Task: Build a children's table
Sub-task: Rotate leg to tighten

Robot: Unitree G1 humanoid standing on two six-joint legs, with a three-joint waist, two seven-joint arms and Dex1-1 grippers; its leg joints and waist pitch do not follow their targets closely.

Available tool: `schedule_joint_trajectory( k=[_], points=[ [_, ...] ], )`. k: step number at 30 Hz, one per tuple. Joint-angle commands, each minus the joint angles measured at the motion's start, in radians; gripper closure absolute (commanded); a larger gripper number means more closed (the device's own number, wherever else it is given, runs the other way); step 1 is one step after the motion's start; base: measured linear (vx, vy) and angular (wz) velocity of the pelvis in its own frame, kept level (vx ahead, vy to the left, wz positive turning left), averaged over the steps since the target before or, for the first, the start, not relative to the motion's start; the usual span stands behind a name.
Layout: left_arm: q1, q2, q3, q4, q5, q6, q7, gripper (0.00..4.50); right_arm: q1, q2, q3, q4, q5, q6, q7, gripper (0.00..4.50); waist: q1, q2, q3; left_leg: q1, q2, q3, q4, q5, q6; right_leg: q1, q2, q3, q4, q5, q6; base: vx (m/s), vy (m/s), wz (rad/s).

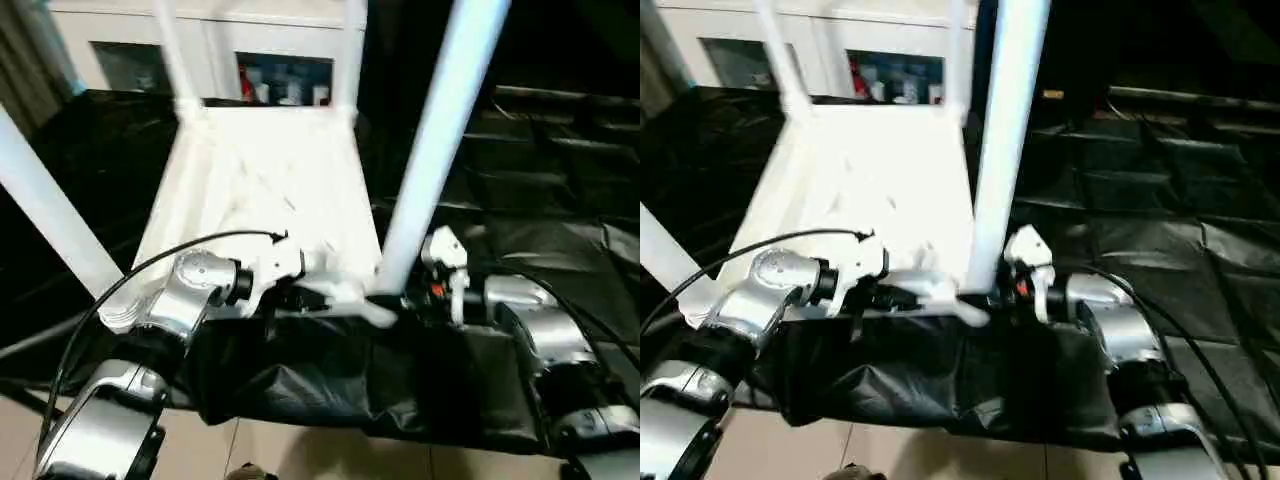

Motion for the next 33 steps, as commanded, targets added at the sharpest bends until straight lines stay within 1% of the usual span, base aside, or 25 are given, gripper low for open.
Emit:
schedule_joint_trajectory(
  k=[1,2,4,7,9,11,14,16,17,18,19,20,21,22,23,24,25,26,27,28,29,30,31,32,33],
  points=[
    [0.003,-0.015,-0.008,-0.033,-0.036,0.007,-0.017,4.50,0.016,0.001,0.030,-0.007,0.003,0.032,0.024,1.72,0.000,0.001,-0.063,0.022,0.086,-0.043,-0.074,-0.182,0.039,0.049,-0.089,0.064,-0.061,-0.185,-0.237,0.000,0.000,0.00],
    [0.003,-0.015,-0.007,-0.034,-0.036,0.007,-0.018,4.50,0.015,0.002,0.029,-0.011,0.010,0.040,0.025,1.97,-0.001,-0.001,-0.063,0.020,0.085,-0.044,-0.074,-0.181,0.035,0.049,-0.088,0.064,-0.061,-0.185,-0.234,0.000,0.000,0.00],
    [-0.001,-0.018,-0.006,-0.026,-0.032,0.004,-0.015,4.50,0.015,0.003,0.030,-0.021,0.022,0.054,0.030,2.05,-0.001,-0.001,-0.065,0.020,0.084,-0.044,-0.073,-0.174,0.033,0.050,-0.089,0.064,-0.060,-0.177,-0.234,0.000,0.000,0.00],
    [-0.004,-0.025,-0.003,-0.025,-0.027,0.007,-0.001,4.50,0.024,0.006,0.038,-0.039,0.030,0.073,0.042,2.15,0.000,-0.002,-0.067,0.019,0.083,-0.043,-0.070,-0.148,0.042,0.051,-0.088,0.064,-0.056,-0.142,-0.237,0.000,0.000,0.00],
    [-0.005,-0.030,-0.003,-0.023,-0.025,0.006,0.008,4.50,0.036,0.009,0.039,-0.054,0.036,0.086,0.047,2.17,0.001,-0.005,-0.068,0.017,0.082,-0.043,-0.068,-0.138,0.051,0.051,-0.088,0.063,-0.054,-0.128,-0.240,0.000,0.000,0.00],
    [-0.004,-0.032,-0.002,-0.024,-0.025,0.009,0.013,4.50,0.043,0.011,0.041,-0.061,0.036,0.089,0.046,2.18,0.004,-0.003,-0.067,0.019,0.084,-0.043,-0.069,-0.140,0.052,0.050,-0.089,0.063,-0.056,-0.139,-0.237,0.000,0.000,0.00],
    [-0.014,-0.052,0.007,0.005,-0.006,-0.001,0.084,4.50,0.069,0.025,0.043,-0.075,0.030,0.098,0.012,2.20,0.007,-0.009,-0.066,0.020,0.083,-0.042,-0.069,-0.145,0.050,0.049,-0.090,0.064,-0.059,-0.165,-0.227,0.000,0.000,0.00],
    [-0.029,-0.069,0.008,0.035,0.020,0.013,0.155,4.50,0.076,0.050,0.038,-0.059,0.006,0.095,-0.065,2.21,0.008,-0.008,-0.063,0.019,0.082,-0.043,-0.071,-0.158,0.045,0.048,-0.091,0.064,-0.064,-0.203,-0.215,0.000,0.000,0.00],
    [-0.039,-0.083,0.008,0.055,0.037,0.018,0.207,4.50,0.077,0.070,0.034,-0.039,-0.013,0.089,-0.122,2.22,0.006,-0.010,-0.058,0.021,0.082,-0.044,-0.074,-0.188,0.033,0.045,-0.091,0.064,-0.073,-0.264,-0.200,0.000,0.000,0.00],
    [-0.051,-0.101,0.013,0.077,0.051,0.022,0.266,4.50,0.073,0.099,0.023,-0.008,-0.031,0.083,-0.201,2.22,0.000,-0.010,-0.054,0.025,0.081,-0.047,-0.078,-0.224,0.012,0.041,-0.094,0.065,-0.082,-0.341,-0.179,0.000,0.000,0.00],
    [-0.063,-0.120,0.020,0.097,0.059,0.034,0.322,4.50,0.065,0.129,0.007,0.026,-0.045,0.078,-0.280,2.24,-0.004,-0.008,-0.049,0.031,0.079,-0.049,-0.080,-0.259,-0.001,0.037,-0.095,0.064,-0.091,-0.401,-0.168,0.000,0.000,0.00],
    [-0.082,-0.151,0.034,0.124,0.063,0.049,0.399,4.50,0.050,0.174,-0.022,0.076,-0.057,0.071,-0.396,2.27,-0.016,-0.009,-0.039,0.042,0.076,-0.056,-0.082,-0.344,-0.030,0.031,-0.096,0.057,-0.108,-0.545,-0.135,0.000,0.000,0.00],
    [-0.090,-0.162,0.039,0.133,0.064,0.053,0.426,4.50,0.044,0.190,-0.033,0.092,-0.060,0.068,-0.436,2.32,-0.025,-0.007,-0.038,0.054,0.072,-0.064,-0.081,-0.406,-0.049,0.028,-0.100,0.049,-0.124,-0.652,-0.096,-0.057,0.007,-0.04],
    [-0.101,-0.177,0.043,0.146,0.067,0.054,0.460,4.50,0.036,0.209,-0.044,0.111,-0.063,0.065,-0.482,2.40,-0.032,-0.009,-0.038,0.055,0.072,-0.070,-0.081,-0.428,-0.053,0.030,-0.100,0.044,-0.127,-0.679,-0.080,-0.059,0.023,-0.10],
    [-0.113,-0.192,0.048,0.160,0.072,0.059,0.497,4.50,0.029,0.227,-0.052,0.128,-0.067,0.061,-0.525,2.40,-0.043,-0.008,-0.039,0.048,0.072,-0.075,-0.085,-0.445,-0.053,0.037,-0.100,0.039,-0.134,-0.694,-0.054,-0.059,0.023,-0.10],
    [-0.113,-0.192,0.048,0.160,0.072,0.059,0.497,4.50,0.029,0.227,-0.052,0.128,-0.067,0.061,-0.525,2.41,-0.046,0.001,-0.040,0.052,0.075,-0.080,-0.089,-0.464,-0.055,0.038,-0.098,0.034,-0.138,-0.679,-0.045,0.000,0.000,0.00],
    [-0.126,-0.207,0.051,0.173,0.077,0.062,0.531,4.50,0.016,0.249,-0.067,0.150,-0.067,0.057,-0.581,2.42,-0.049,0.005,-0.040,0.052,0.074,-0.082,-0.090,-0.475,-0.053,0.040,-0.097,0.029,-0.140,-0.665,-0.044,0.000,0.000,0.00],
    [-0.151,-0.238,0.057,0.197,0.085,0.067,0.595,4.50,-0.013,0.297,-0.110,0.199,-0.052,0.052,-0.700,2.45,-0.056,0.011,-0.038,0.060,0.077,-0.084,-0.093,-0.513,-0.060,0.035,-0.096,0.023,-0.145,-0.645,-0.050,0.000,0.000,0.00],
    [-0.161,-0.253,0.060,0.205,0.086,0.070,0.619,4.50,-0.030,0.321,-0.133,0.225,-0.040,0.048,-0.755,2.47,-0.070,0.011,-0.034,0.070,0.074,-0.089,-0.090,-0.576,-0.071,0.035,-0.091,0.002,-0.157,-0.638,-0.044,-0.056,0.034,-0.03],
    [-0.168,-0.262,0.061,0.210,0.085,0.071,0.631,4.50,-0.043,0.338,-0.146,0.244,-0.032,0.045,-0.788,2.48,-0.071,0.042,-0.032,0.077,0.075,-0.095,-0.091,-0.621,-0.079,0.036,-0.090,-0.007,-0.156,-0.626,-0.042,-0.052,0.043,-0.07],
    [-0.174,-0.271,0.058,0.218,0.088,0.064,0.634,4.50,-0.056,0.354,-0.150,0.261,-0.037,0.036,-0.809,2.48,-0.090,0.027,-0.027,0.074,0.082,-0.100,-0.104,-0.694,-0.080,0.048,-0.076,-0.029,-0.159,-0.600,-0.024,-0.052,0.043,-0.07],
    [-0.180,-0.278,0.054,0.230,0.092,0.056,0.637,4.50,-0.068,0.370,-0.148,0.277,-0.050,0.016,-0.818,2.48,-0.089,0.042,-0.028,0.064,0.095,-0.103,-0.128,-0.762,-0.090,0.068,-0.069,-0.032,-0.128,-0.522,-0.030,-0.021,0.056,-0.05],
    [-0.180,-0.278,0.054,0.230,0.092,0.056,0.637,4.50,-0.068,0.370,-0.148,0.277,-0.050,0.016,-0.818,2.48,-0.092,0.045,-0.027,0.048,0.105,-0.104,-0.149,-0.794,-0.096,0.084,-0.065,-0.022,-0.093,-0.459,-0.044,0.000,0.000,0.00],
    [-0.185,-0.282,0.043,0.245,0.102,0.042,0.629,4.50,-0.082,0.387,-0.133,0.284,-0.070,-0.035,-0.801,2.48,-0.085,0.066,-0.029,0.045,0.105,-0.098,-0.166,-0.812,-0.119,0.081,-0.068,0.007,-0.065,-0.354,-0.082,0.000,0.000,0.00],
    [-0.186,-0.282,0.039,0.249,0.105,0.037,0.624,4.50,-0.085,0.390,-0.129,0.282,-0.072,-0.052,-0.791,2.48,-0.088,0.038,-0.023,0.082,0.067,-0.083,-0.121,-0.771,-0.119,0.027,-0.088,0.010,-0.132,-0.499,-0.092,0.000,0.000,0.00]
  ],
)
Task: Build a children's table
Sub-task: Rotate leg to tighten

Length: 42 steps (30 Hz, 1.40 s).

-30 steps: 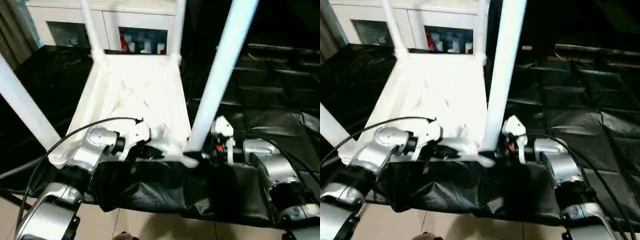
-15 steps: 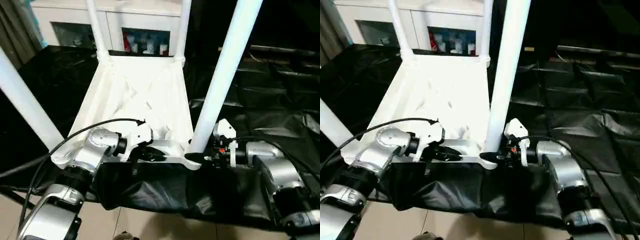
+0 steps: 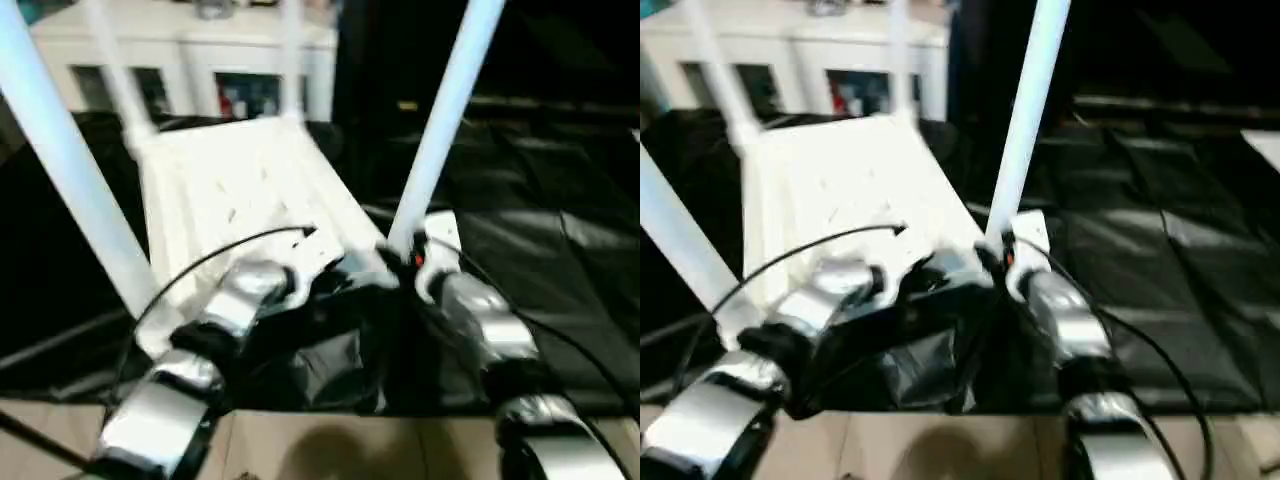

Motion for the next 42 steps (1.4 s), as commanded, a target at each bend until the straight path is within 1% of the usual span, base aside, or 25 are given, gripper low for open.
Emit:
schedule_joint_trajectory(
  k=[1,2,3,4,5,6,8,9,10,11,13,14,15,17,18,21,24,25,28,30,32,33,34,36,42],
  points=[
    [-0.051,-0.043,0.010,-0.007,0.004,-0.027,0.063,4.50,0.019,0.096,0.072,0.044,0.015,0.000,0.084,2.14,-0.008,0.001,-0.042,0.058,0.055,-0.053,-0.086,-0.712,-0.094,-0.034,-0.099,0.044,-0.106,-0.577,-0.091,0.000,0.000,0.00],
    [-0.051,-0.043,0.010,-0.007,0.004,-0.027,0.063,4.50,0.019,0.096,0.072,0.044,0.015,0.000,0.084,1.93,-0.004,-0.010,-0.041,0.048,0.045,-0.057,-0.060,-0.563,-0.037,-0.016,-0.122,0.040,-0.132,-0.720,-0.049,0.000,0.000,0.00],
    [-0.050,-0.039,0.008,-0.004,0.005,-0.035,0.053,4.50,0.018,0.095,0.067,0.040,0.023,-0.007,0.101,1.93,0.004,-0.001,-0.043,0.033,0.049,-0.060,-0.061,-0.469,-0.008,-0.001,-0.125,0.038,-0.137,-0.746,-0.025,0.000,0.000,0.00],
    [-0.046,-0.032,0.005,-0.007,0.003,-0.042,0.035,4.50,0.022,0.087,0.067,0.024,0.030,-0.008,0.132,1.79,0.003,0.004,-0.044,0.026,0.057,-0.063,-0.070,-0.462,-0.006,0.003,-0.119,0.036,-0.131,-0.717,-0.025,0.000,0.000,0.00],
    [-0.041,-0.018,0.002,-0.011,-0.003,-0.055,0.003,4.50,0.027,0.067,0.083,0.003,0.026,-0.019,0.185,1.77,-0.002,0.008,-0.051,0.011,0.073,-0.073,-0.088,-0.478,-0.017,0.013,-0.107,0.035,-0.112,-0.607,-0.039,0.000,0.000,0.00],
    [-0.037,-0.009,0.000,-0.016,-0.007,-0.058,-0.016,4.50,0.033,0.049,0.102,-0.013,0.018,-0.027,0.221,1.71,-0.005,0.010,-0.051,0.005,0.080,-0.076,-0.100,-0.512,-0.028,0.013,-0.098,0.040,-0.096,-0.512,-0.065,0.000,0.000,0.00],
    [-0.032,0.005,-0.001,-0.021,-0.013,-0.065,-0.051,4.50,0.043,0.019,0.128,-0.033,0.013,-0.034,0.285,1.60,-0.003,0.009,-0.052,0.013,0.080,-0.070,-0.101,-0.541,-0.036,0.006,-0.099,0.049,-0.089,-0.456,-0.107,0.000,0.000,0.00],
    [-0.030,0.012,-0.003,-0.021,-0.014,-0.068,-0.066,4.50,0.054,-0.010,0.146,-0.053,0.014,-0.037,0.343,1.60,0.000,0.004,-0.052,0.010,0.079,-0.067,-0.099,-0.520,-0.031,0.007,-0.104,0.055,-0.084,-0.440,-0.131,0.000,0.000,0.00],
    [-0.030,0.012,-0.003,-0.021,-0.014,-0.068,-0.066,4.50,0.054,-0.010,0.146,-0.053,0.014,-0.037,0.343,1.60,0.003,0.004,-0.052,0.008,0.078,-0.066,-0.099,-0.507,-0.026,0.009,-0.103,0.057,-0.084,-0.432,-0.137,0.000,0.000,0.00],
    [-0.026,0.024,-0.006,-0.024,-0.014,-0.076,-0.088,4.50,0.060,-0.028,0.156,-0.064,0.014,-0.039,0.379,1.60,0.005,-0.008,-0.054,0.004,0.080,-0.062,-0.099,-0.472,-0.016,0.010,-0.104,0.063,-0.080,-0.408,-0.150,0.000,0.000,0.00],
    [-0.016,0.048,-0.007,-0.034,-0.022,-0.084,-0.143,4.50,0.072,-0.068,0.173,-0.089,0.017,-0.039,0.453,1.60,0.011,-0.006,-0.057,-0.004,0.081,-0.059,-0.098,-0.409,-0.001,0.018,-0.109,0.067,-0.071,-0.368,-0.170,0.000,0.000,0.00],
    [-0.003,0.075,-0.008,-0.055,-0.034,-0.096,-0.206,4.50,0.085,-0.107,0.185,-0.125,0.029,-0.032,0.529,1.60,0.014,-0.015,-0.059,-0.006,0.084,-0.054,-0.097,-0.367,0.012,0.017,-0.106,0.070,-0.067,-0.334,-0.179,0.000,0.000,0.00],
    [-0.002,0.078,-0.009,-0.057,-0.035,-0.096,-0.212,4.50,0.086,-0.110,0.186,-0.128,0.030,-0.031,0.536,1.60,0.024,-0.012,-0.066,-0.010,0.085,-0.050,-0.092,-0.312,0.029,0.021,-0.108,0.073,-0.056,-0.285,-0.194,0.000,0.000,0.00],
    [0.015,0.109,-0.019,-0.085,-0.046,-0.106,-0.286,4.50,0.100,-0.150,0.190,-0.169,0.048,-0.012,0.618,1.60,0.036,-0.027,-0.072,-0.018,0.086,-0.041,-0.084,-0.233,0.061,0.017,-0.102,0.080,-0.035,-0.210,-0.221,0.000,0.000,0.00],
    [0.032,0.135,-0.030,-0.110,-0.053,-0.119,-0.349,4.50,0.108,-0.179,0.192,-0.194,0.060,0.001,0.678,1.60,0.044,-0.029,-0.075,-0.017,0.082,-0.031,-0.074,-0.195,0.078,0.010,-0.101,0.086,-0.030,-0.183,-0.234,0.054,-0.045,0.02],
    [0.053,0.163,-0.039,-0.143,-0.064,-0.118,-0.414,4.50,0.111,-0.205,0.195,-0.206,0.071,0.011,0.727,1.60,0.052,-0.031,-0.086,-0.032,0.079,-0.027,-0.061,-0.070,0.131,0.015,-0.098,0.085,0.001,-0.002,-0.282,0.047,-0.035,0.00],
    [0.076,0.191,-0.043,-0.181,-0.076,-0.124,-0.476,4.50,0.116,-0.236,0.200,-0.231,0.089,0.031,0.782,1.60,0.069,-0.036,-0.090,-0.037,0.077,-0.023,-0.048,-0.010,0.165,0.009,-0.094,0.085,0.014,0.076,-0.288,0.000,0.000,0.00],
    [0.086,0.202,-0.047,-0.201,-0.084,-0.114,-0.508,4.50,0.117,-0.248,0.201,-0.242,0.095,0.040,0.804,1.60,0.071,-0.036,-0.089,-0.039,0.078,-0.024,-0.048,-0.010,0.166,0.011,-0.094,0.084,0.015,0.065,-0.285,0.000,0.000,0.00],
    [0.105,0.224,-0.057,-0.247,-0.103,-0.091,-0.568,4.50,0.119,-0.269,0.205,-0.258,0.103,0.057,0.857,1.60,0.080,-0.032,-0.082,-0.033,0.081,-0.022,-0.053,-0.068,0.135,0.005,-0.089,0.083,-0.002,-0.079,-0.253,0.000,0.000,0.00],
    [0.107,0.225,-0.057,-0.256,-0.108,-0.084,-0.580,4.50,0.117,-0.274,0.205,-0.258,0.103,0.059,0.867,1.60,0.086,-0.028,-0.079,-0.024,0.084,-0.023,-0.058,-0.113,0.091,-0.001,-0.086,0.084,-0.012,-0.165,-0.236,0.000,0.000,0.00],
    [0.107,0.225,-0.057,-0.259,-0.109,-0.082,-0.582,4.50,0.117,-0.277,0.207,-0.261,0.105,0.061,0.870,1.60,0.088,-0.027,-0.079,-0.019,0.086,-0.022,-0.061,-0.128,0.074,-0.004,-0.085,0.086,-0.014,-0.176,-0.233,0.000,0.000,0.00],
    [0.104,0.222,-0.058,-0.257,-0.106,-0.083,-0.580,4.50,0.118,-0.279,0.210,-0.268,0.109,0.071,0.876,1.85,0.089,-0.028,-0.078,-0.015,0.086,-0.021,-0.062,-0.146,0.060,-0.007,-0.082,0.088,-0.014,-0.175,-0.235,0.000,0.000,0.00],
    [0.103,0.220,-0.058,-0.259,-0.105,-0.083,-0.579,4.50,0.120,-0.281,0.212,-0.274,0.112,0.079,0.882,1.85,0.090,-0.029,-0.079,-0.015,0.085,-0.021,-0.062,-0.147,0.057,-0.005,-0.083,0.089,-0.013,-0.172,-0.235,0.000,0.000,0.00],
    [0.099,0.218,-0.057,-0.261,-0.105,-0.078,-0.577,4.50,0.124,-0.287,0.218,-0.286,0.120,0.099,0.900,1.98,0.089,-0.030,-0.081,-0.023,0.085,-0.023,-0.062,-0.132,0.055,0.002,-0.085,0.089,-0.008,-0.159,-0.229,0.000,0.000,0.00],
    [0.099,0.221,-0.051,-0.253,-0.096,-0.082,-0.549,4.50,0.139,-0.293,0.227,-0.297,0.116,0.105,0.910,2.14,0.094,-0.030,-0.084,-0.028,0.080,-0.023,-0.057,-0.103,0.069,0.005,-0.086,0.088,-0.006,-0.133,-0.225,0.000,0.000,0.00]
  ],
)
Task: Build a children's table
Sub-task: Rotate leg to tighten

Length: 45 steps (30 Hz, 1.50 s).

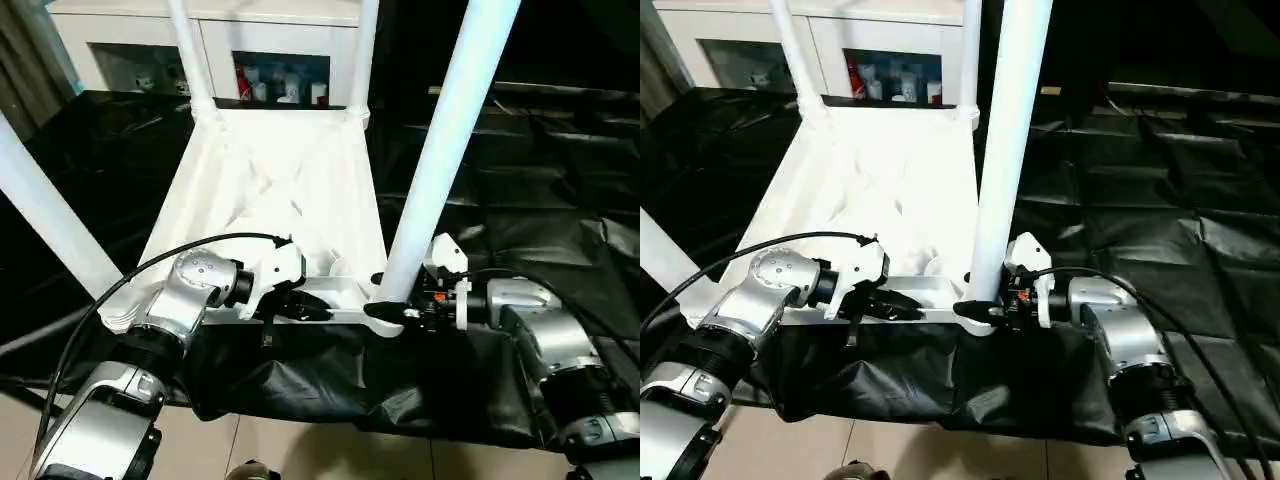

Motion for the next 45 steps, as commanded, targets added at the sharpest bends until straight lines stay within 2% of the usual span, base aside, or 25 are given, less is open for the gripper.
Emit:
schedule_joint_trajectory(
  k=[1,4,7,9,11,12,14,15,20,23,24,27,28,29,31,33,34,36,38,39,40,42,43,44,45],
  points=[
    [-0.011,-0.014,-0.007,-0.006,0.010,0.012,0.034,4.50,0.021,0.013,0.028,-0.010,0.015,0.032,0.039,2.15,0.000,-0.009,-0.078,0.010,0.073,-0.031,-0.063,-0.106,0.074,0.059,-0.089,0.070,-0.060,-0.150,-0.209,0.000,0.000,0.00],
    [-0.041,-0.042,0.019,0.050,0.036,0.030,0.176,4.50,0.027,0.040,0.007,0.003,0.011,0.032,-0.039,2.16,0.001,-0.006,-0.076,0.013,0.075,-0.032,-0.064,-0.120,0.068,0.055,-0.087,0.070,-0.064,-0.163,-0.207,0.000,0.000,0.00],
    [-0.090,-0.091,0.061,0.126,0.052,0.057,0.380,4.50,0.033,0.090,-0.006,0.055,-0.030,0.028,-0.198,2.21,0.001,-0.009,-0.073,0.022,0.070,-0.031,-0.066,-0.161,0.037,0.051,-0.087,0.070,-0.078,-0.241,-0.193,0.000,0.000,0.00],
    [-0.105,-0.110,0.068,0.147,0.060,0.064,0.445,4.50,0.027,0.131,-0.023,0.098,-0.052,0.024,-0.312,2.29,-0.007,-0.009,-0.067,0.020,0.070,-0.039,-0.073,-0.205,0.011,0.054,-0.091,0.066,-0.092,-0.359,-0.158,0.000,0.000,0.00],
    [-0.120,-0.136,0.077,0.163,0.065,0.077,0.512,4.50,0.024,0.173,-0.044,0.135,-0.058,0.020,-0.407,2.37,-0.018,-0.016,-0.067,0.016,0.069,-0.042,-0.076,-0.220,0.005,0.058,-0.094,0.066,-0.095,-0.393,-0.138,0.000,0.000,0.00],
    [-0.134,-0.169,0.086,0.174,0.066,0.092,0.580,4.50,0.018,0.219,-0.064,0.171,-0.059,0.015,-0.496,2.37,-0.024,-0.023,-0.062,0.018,0.069,-0.043,-0.078,-0.243,0.003,0.054,-0.094,0.065,-0.103,-0.433,-0.126,0.000,0.000,0.00],
    [-0.140,-0.188,0.089,0.178,0.068,0.099,0.614,4.50,0.013,0.248,-0.075,0.191,-0.062,0.013,-0.551,2.41,-0.032,-0.022,-0.057,0.030,0.066,-0.044,-0.079,-0.287,-0.004,0.047,-0.096,0.062,-0.119,-0.518,-0.106,0.000,0.000,0.00],
    [-0.142,-0.203,0.085,0.177,0.075,0.097,0.635,4.50,0.003,0.275,-0.089,0.212,-0.063,0.013,-0.608,2.42,-0.036,-0.019,-0.057,0.032,0.066,-0.048,-0.081,-0.311,-0.008,0.050,-0.097,0.058,-0.123,-0.554,-0.091,0.000,0.000,0.00],
    [-0.147,-0.227,0.047,0.202,0.117,0.050,0.685,4.50,-0.039,0.345,-0.129,0.275,-0.066,0.002,-0.723,2.46,-0.051,-0.020,-0.062,0.028,0.069,-0.055,-0.089,-0.323,-0.015,0.052,-0.095,0.056,-0.124,-0.521,-0.079,0.000,0.000,0.00],
    [-0.135,-0.219,0.030,0.188,0.133,0.026,0.669,4.50,-0.050,0.358,-0.125,0.267,-0.047,-0.021,-0.668,1.78,-0.052,-0.018,-0.064,0.027,0.073,-0.053,-0.094,-0.322,-0.007,0.054,-0.096,0.061,-0.118,-0.435,-0.104,0.000,0.000,0.00],
    [-0.132,-0.215,0.028,0.185,0.135,0.020,0.662,4.50,-0.053,0.357,-0.125,0.267,-0.043,-0.023,-0.656,1.78,-0.052,-0.019,-0.064,0.026,0.073,-0.053,-0.094,-0.319,-0.007,0.055,-0.096,0.064,-0.113,-0.407,-0.117,0.000,0.000,0.00],
    [-0.119,-0.205,0.027,0.170,0.129,0.002,0.629,4.50,-0.063,0.337,-0.113,0.269,-0.058,-0.047,-0.633,1.45,-0.056,-0.017,-0.065,0.024,0.071,-0.050,-0.092,-0.317,-0.002,0.056,-0.097,0.066,-0.107,-0.362,-0.146,0.000,0.000,0.00],
    [-0.111,-0.202,0.025,0.164,0.125,-0.007,0.611,4.50,-0.061,0.315,-0.106,0.255,-0.062,-0.053,-0.599,1.45,-0.056,-0.002,-0.064,0.026,0.070,-0.050,-0.091,-0.320,-0.004,0.055,-0.097,0.067,-0.107,-0.360,-0.151,0.000,0.000,0.00],
    [-0.103,-0.201,0.024,0.161,0.121,-0.016,0.589,4.50,-0.051,0.280,-0.097,0.220,-0.060,-0.049,-0.539,1.45,-0.059,-0.012,-0.065,0.026,0.069,-0.047,-0.089,-0.324,0.001,0.057,-0.094,0.066,-0.110,-0.360,-0.155,0.000,0.000,0.00],
    [-0.096,-0.203,0.023,0.156,0.116,-0.016,0.573,4.50,-0.034,0.242,-0.087,0.181,-0.056,-0.050,-0.485,1.45,-0.055,-0.001,-0.065,0.028,0.069,-0.044,-0.086,-0.311,0.011,0.058,-0.093,0.068,-0.109,-0.338,-0.164,0.000,0.000,0.00],
    [-0.082,-0.210,0.030,0.142,0.102,-0.011,0.544,4.50,0.021,0.124,-0.085,0.070,-0.026,-0.040,-0.357,1.45,-0.050,-0.012,-0.069,0.025,0.071,-0.040,-0.082,-0.255,0.039,0.067,-0.086,0.068,-0.100,-0.258,-0.178,0.000,0.000,0.00],
    [-0.078,-0.211,0.032,0.137,0.094,-0.006,0.533,4.50,0.042,0.080,-0.099,0.026,0.004,-0.021,-0.309,1.45,-0.046,-0.011,-0.071,0.027,0.071,-0.036,-0.078,-0.248,0.053,0.062,-0.086,0.070,-0.097,-0.246,-0.185,0.000,0.000,0.00],
    [-0.069,-0.211,0.033,0.124,0.082,0.001,0.518,4.50,0.076,0.012,-0.119,-0.040,0.051,0.013,-0.228,1.45,-0.031,-0.018,-0.077,0.016,0.071,-0.033,-0.072,-0.172,0.094,0.072,-0.087,0.068,-0.085,-0.180,-0.205,0.000,0.000,0.00],
    [-0.065,-0.210,0.034,0.118,0.078,0.002,0.514,4.50,0.090,-0.011,-0.124,-0.063,0.064,0.025,-0.194,1.45,-0.024,-0.017,-0.077,0.011,0.072,-0.033,-0.069,-0.140,0.122,0.074,-0.087,0.065,-0.079,-0.144,-0.213,0.000,0.000,0.00],
    [-0.051,-0.205,0.042,0.094,0.065,0.009,0.501,4.50,0.132,-0.087,-0.122,-0.112,0.074,0.041,-0.105,1.45,-0.027,-0.024,-0.078,0.007,0.071,-0.033,-0.068,-0.134,0.129,0.074,-0.086,0.062,-0.080,-0.152,-0.210,0.000,0.000,0.00],
    [-0.051,-0.205,0.042,0.094,0.065,0.009,0.501,4.50,0.132,-0.087,-0.122,-0.112,0.074,0.041,-0.105,1.45,-0.020,-0.022,-0.081,0.010,0.071,-0.034,-0.065,-0.130,0.131,0.075,-0.088,0.061,-0.080,-0.154,-0.210,0.000,0.000,0.00],
    [-0.039,-0.200,0.049,0.072,0.059,0.013,0.494,4.50,0.154,-0.123,-0.118,-0.140,0.080,0.051,-0.068,1.45,-0.022,-0.020,-0.081,0.005,0.071,-0.034,-0.063,-0.100,0.141,0.070,-0.084,0.062,-0.077,-0.139,-0.214,0.000,0.000,0.00],
    [-0.034,-0.199,0.051,0.063,0.058,0.014,0.492,4.50,0.162,-0.133,-0.117,-0.150,0.083,0.056,-0.058,1.45,-0.019,-0.029,-0.083,0.006,0.072,-0.034,-0.061,-0.097,0.145,0.070,-0.086,0.061,-0.075,-0.147,-0.210,0.000,0.000,0.00],
    [-0.003,-0.186,0.058,-0.004,0.048,0.027,0.476,4.22,0.185,-0.157,-0.111,-0.187,0.099,0.077,-0.037,1.38,-0.018,-0.033,-0.085,0.000,0.072,-0.035,-0.058,-0.076,0.154,0.071,-0.088,0.062,-0.070,-0.136,-0.207,0.000,0.000,0.00],
    [0.018,-0.179,0.060,-0.049,0.038,0.039,0.464,4.22,0.191,-0.159,-0.107,-0.196,0.102,0.082,-0.035,1.38,-0.018,-0.039,-0.081,-0.004,0.074,-0.035,-0.059,-0.072,0.161,0.069,-0.089,0.061,-0.070,-0.146,-0.205,0.000,0.000,0.00]
  ],
)
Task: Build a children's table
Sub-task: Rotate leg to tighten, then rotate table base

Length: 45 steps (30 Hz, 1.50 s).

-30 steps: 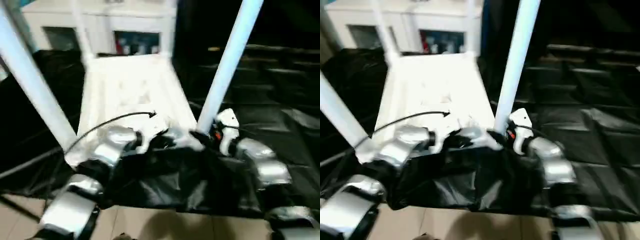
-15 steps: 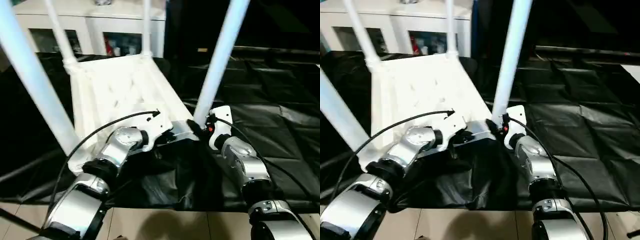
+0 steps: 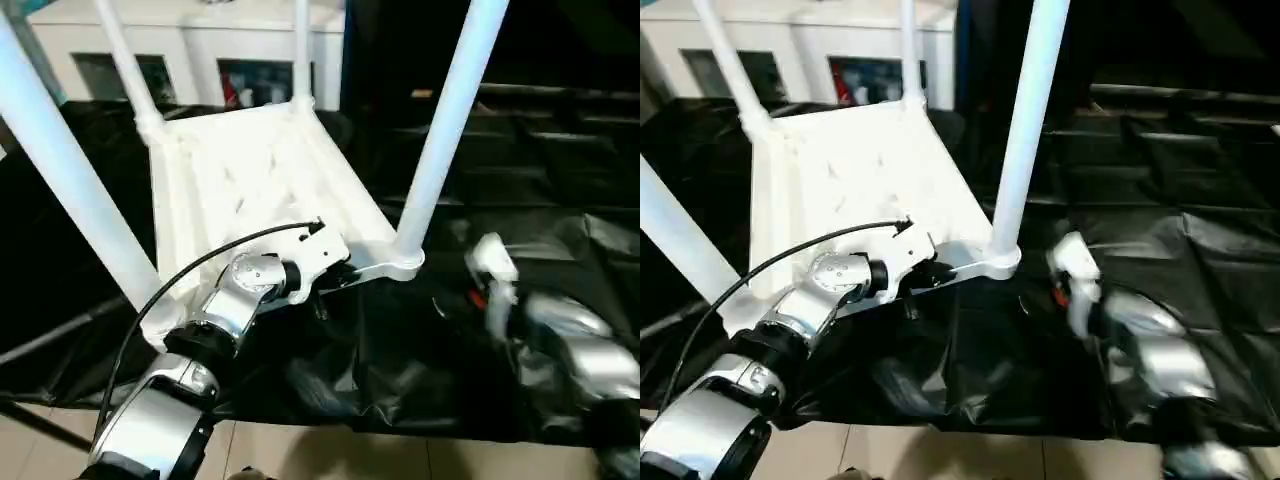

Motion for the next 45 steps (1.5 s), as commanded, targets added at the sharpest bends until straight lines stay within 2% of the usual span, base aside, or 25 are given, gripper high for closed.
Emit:
schedule_joint_trajectory(
  k=[1,2,4,6,7,8,10,11,12,15,16,17,19,21,22,26,29,30,32,35,37,38,39,41,45],
  points=[
    [0.040,0.001,0.037,-0.104,-0.073,0.027,-0.025,4.22,0.001,-0.001,0.016,-0.032,0.018,0.018,0.013,1.38,0.013,-0.035,-0.075,-0.005,0.071,-0.033,-0.054,-0.073,0.163,0.065,-0.090,0.061,-0.053,-0.169,-0.212,0.000,0.000,0.00],
    [0.052,0.003,0.040,-0.134,-0.085,0.049,-0.028,3.95,0.001,0.003,0.020,-0.036,0.017,0.023,0.012,1.35,0.013,-0.032,-0.075,-0.002,0.070,-0.031,-0.053,-0.078,0.158,0.059,-0.089,0.060,-0.055,-0.192,-0.215,0.000,0.000,0.00],
    [0.085,0.012,0.038,-0.212,-0.105,0.094,-0.045,3.91,-0.006,0.023,0.034,-0.030,0.007,0.018,-0.004,1.35,0.014,-0.033,-0.073,0.006,0.074,-0.029,-0.055,-0.094,0.144,0.050,-0.086,0.061,-0.059,-0.215,-0.219,0.000,0.000,0.00],
    [0.104,0.017,0.036,-0.251,-0.106,0.114,-0.042,3.86,-0.011,0.038,0.044,-0.027,0.002,0.018,-0.012,1.35,0.016,-0.035,-0.068,0.006,0.078,-0.032,-0.061,-0.125,0.119,0.050,-0.089,0.062,-0.062,-0.261,-0.209,0.000,0.000,0.00],
    [0.138,0.028,0.027,-0.314,-0.102,0.149,-0.043,3.61,-0.024,0.066,0.060,-0.017,-0.013,0.013,-0.035,1.35,0.015,-0.042,-0.067,0.008,0.077,-0.032,-0.062,-0.127,0.114,0.049,-0.088,0.063,-0.064,-0.268,-0.205,0.000,0.000,0.00],
    [0.178,0.036,0.025,-0.385,-0.095,0.200,-0.031,3.54,-0.036,0.097,0.077,-0.011,-0.021,0.017,-0.058,1.35,0.014,-0.039,-0.066,0.006,0.080,-0.035,-0.065,-0.132,0.100,0.048,-0.090,0.065,-0.061,-0.276,-0.200,0.000,0.000,0.00],
    [0.223,0.044,0.028,-0.460,-0.096,0.251,-0.015,3.50,-0.044,0.121,0.093,-0.014,-0.027,0.029,-0.078,1.35,0.009,-0.049,-0.063,0.008,0.079,-0.034,-0.067,-0.143,0.084,0.046,-0.091,0.067,-0.063,-0.301,-0.190,0.000,0.000,0.00],
    [0.225,0.044,0.029,-0.463,-0.096,0.253,-0.014,3.33,-0.044,0.122,0.093,-0.015,-0.027,0.029,-0.079,1.35,0.009,-0.045,-0.062,0.010,0.078,-0.034,-0.067,-0.152,0.073,0.045,-0.090,0.069,-0.066,-0.316,-0.184,0.000,0.000,0.00],
    [0.262,0.055,0.036,-0.523,-0.107,0.291,-0.008,3.19,-0.051,0.139,0.105,-0.013,-0.029,0.033,-0.087,1.35,0.008,-0.055,-0.062,0.011,0.077,-0.033,-0.068,-0.154,0.066,0.045,-0.087,0.069,-0.068,-0.319,-0.174,0.000,0.000,0.00],
    [0.322,0.082,0.049,-0.614,-0.128,0.338,-0.009,3.00,-0.069,0.170,0.122,0.003,-0.038,0.033,-0.103,1.35,0.010,-0.051,-0.059,0.010,0.080,-0.036,-0.072,-0.155,0.052,0.045,-0.090,0.071,-0.062,-0.303,-0.179,0.000,0.000,0.00],
    [0.386,0.116,0.056,-0.714,-0.154,0.406,-0.020,3.00,-0.083,0.196,0.133,0.013,-0.043,0.030,-0.116,1.35,0.007,-0.065,-0.059,0.012,0.080,-0.034,-0.073,-0.158,0.047,0.044,-0.087,0.071,-0.063,-0.290,-0.180,0.000,0.000,0.00],
    [0.433,0.144,0.062,-0.784,-0.171,0.449,-0.033,2.89,-0.099,0.215,0.139,0.037,-0.058,0.012,-0.140,1.35,0.003,-0.066,-0.059,0.007,0.084,-0.038,-0.077,-0.150,0.038,0.048,-0.091,0.072,-0.052,-0.263,-0.195,0.000,0.000,0.00],
    [0.474,0.167,0.069,-0.845,-0.185,0.486,-0.041,2.75,-0.113,0.230,0.139,0.062,-0.070,-0.004,-0.164,1.35,-0.002,-0.061,-0.056,0.015,0.081,-0.035,-0.077,-0.165,0.029,0.040,-0.085,0.074,-0.056,-0.274,-0.194,0.000,0.000,0.00],
    [0.568,0.214,0.099,-0.981,-0.213,0.572,-0.053,2.58,-0.157,0.266,0.132,0.137,-0.096,-0.023,-0.243,1.35,-0.007,-0.071,-0.040,0.014,0.082,-0.036,-0.085,-0.203,0.010,0.035,-0.086,0.076,-0.060,-0.308,-0.193,0.000,0.000,0.00],
    [0.570,0.215,0.101,-0.984,-0.214,0.574,-0.053,2.58,-0.158,0.266,0.132,0.139,-0.097,-0.024,-0.246,1.35,-0.008,-0.069,-0.040,0.016,0.083,-0.038,-0.087,-0.218,0.000,0.036,-0.086,0.076,-0.059,-0.320,-0.194,0.000,0.000,0.00],
    [0.696,0.306,0.195,-1.126,-0.256,0.653,-0.051,2.18,-0.255,0.307,0.112,0.307,-0.152,-0.058,-0.419,1.35,-0.016,-0.081,-0.019,0.023,0.077,-0.040,-0.093,-0.300,-0.034,0.025,-0.083,0.080,-0.075,-0.425,-0.153,0.000,0.000,0.00],
    [0.735,0.350,0.235,-1.171,-0.283,0.687,-0.071,2.05,-0.290,0.318,0.106,0.370,-0.170,-0.080,-0.479,1.35,-0.021,-0.079,-0.011,0.026,0.074,-0.046,-0.096,-0.358,-0.053,0.021,-0.082,0.080,-0.079,-0.490,-0.135,0.000,0.000,0.00],
    [0.765,0.383,0.270,-1.209,-0.307,0.722,-0.089,1.83,-0.319,0.326,0.106,0.422,-0.192,-0.112,-0.530,1.35,-0.021,-0.077,-0.010,0.036,0.075,-0.044,-0.095,-0.389,-0.069,0.012,-0.081,0.082,-0.082,-0.502,-0.123,0.000,0.000,0.00],
    [0.809,0.432,0.325,-1.260,-0.338,0.763,-0.120,1.77,-0.364,0.338,0.091,0.502,-0.204,-0.152,-0.610,1.35,-0.025,-0.074,-0.008,0.029,0.074,-0.048,-0.099,-0.403,-0.079,0.018,-0.077,0.080,-0.079,-0.493,-0.123,0.000,0.000,0.00],
    [0.854,0.475,0.403,-1.292,-0.369,0.781,-0.150,1.60,-0.406,0.355,0.060,0.563,-0.190,-0.178,-0.677,1.35,-0.028,-0.075,-0.010,0.030,0.072,-0.047,-0.097,-0.413,-0.086,0.015,-0.078,0.085,-0.074,-0.465,-0.130,0.000,0.000,0.00],
    [0.879,0.500,0.470,-1.299,-0.394,0.778,-0.154,1.40,-0.426,0.365,0.042,0.591,-0.179,-0.195,-0.690,1.35,-0.030,-0.075,-0.013,0.026,0.071,-0.046,-0.096,-0.391,-0.081,0.019,-0.078,0.086,-0.069,-0.432,-0.137,0.000,0.000,0.00],
    [0.884,0.520,0.557,-1.269,-0.400,0.734,-0.146,1.35,-0.424,0.367,0.034,0.594,-0.174,-0.210,-0.676,1.35,-0.032,-0.075,-0.016,0.023,0.070,-0.044,-0.096,-0.367,-0.074,0.022,-0.075,0.087,-0.065,-0.394,-0.145,0.000,0.000,0.00],
    [0.884,0.520,0.557,-1.269,-0.400,0.734,-0.146,1.30,-0.424,0.367,0.034,0.594,-0.174,-0.210,-0.676,1.35,-0.032,-0.074,-0.017,0.024,0.071,-0.042,-0.095,-0.347,-0.067,0.022,-0.073,0.089,-0.062,-0.362,-0.153,0.000,0.000,0.00],
    [0.851,0.512,0.601,-1.249,-0.423,0.712,-0.134,1.09,-0.411,0.364,0.035,0.584,-0.172,-0.220,-0.663,1.35,-0.031,-0.076,-0.022,0.025,0.070,-0.038,-0.093,-0.314,-0.060,0.025,-0.071,0.092,-0.056,-0.317,-0.167,0.000,0.000,0.00],
    [0.753,0.439,0.620,-1.233,-0.506,0.692,-0.092,0.81,-0.386,0.360,0.037,0.594,-0.176,-0.242,-0.675,1.35,-0.028,-0.063,-0.040,0.025,0.069,-0.033,-0.086,-0.209,-0.063,0.037,-0.066,0.093,-0.030,-0.141,-0.220,0.000,0.000,0.00]
  ],
)
